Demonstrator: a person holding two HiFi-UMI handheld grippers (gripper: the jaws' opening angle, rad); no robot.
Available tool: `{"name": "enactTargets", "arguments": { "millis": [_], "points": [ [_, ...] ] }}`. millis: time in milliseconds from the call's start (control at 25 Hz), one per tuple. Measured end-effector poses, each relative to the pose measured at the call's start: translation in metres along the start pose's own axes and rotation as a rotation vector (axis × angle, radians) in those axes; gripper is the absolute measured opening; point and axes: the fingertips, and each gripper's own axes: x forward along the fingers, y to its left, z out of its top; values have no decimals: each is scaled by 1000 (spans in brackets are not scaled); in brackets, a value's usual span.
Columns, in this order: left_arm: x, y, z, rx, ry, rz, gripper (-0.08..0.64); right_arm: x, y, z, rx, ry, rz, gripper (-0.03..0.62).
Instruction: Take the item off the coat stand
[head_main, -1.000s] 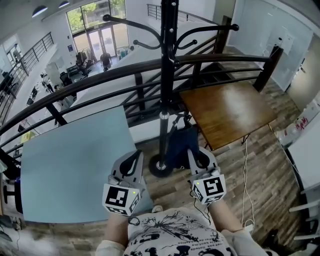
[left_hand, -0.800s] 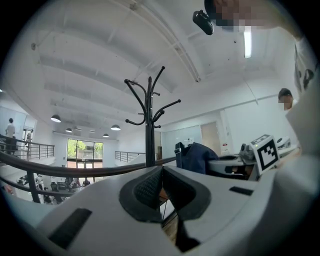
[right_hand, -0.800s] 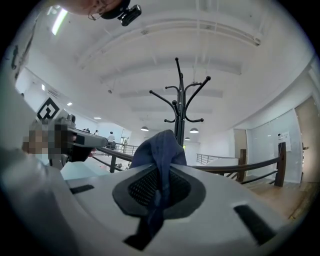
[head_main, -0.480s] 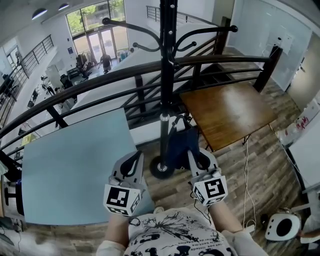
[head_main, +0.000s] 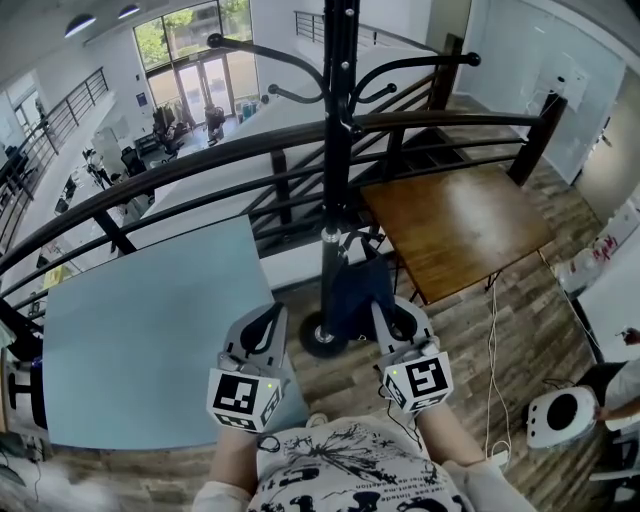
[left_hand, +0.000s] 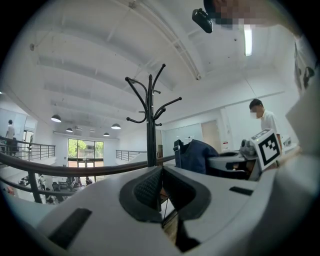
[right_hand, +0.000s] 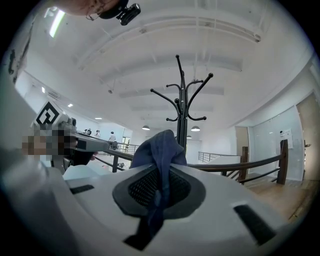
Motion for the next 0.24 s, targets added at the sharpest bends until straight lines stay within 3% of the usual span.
{"name": "enactTargets", "arguments": {
  "millis": [240],
  "points": [
    [5, 2, -2, 2, -1, -4, 5, 4, 0, 1, -10, 0, 7, 3]
  ]
}}
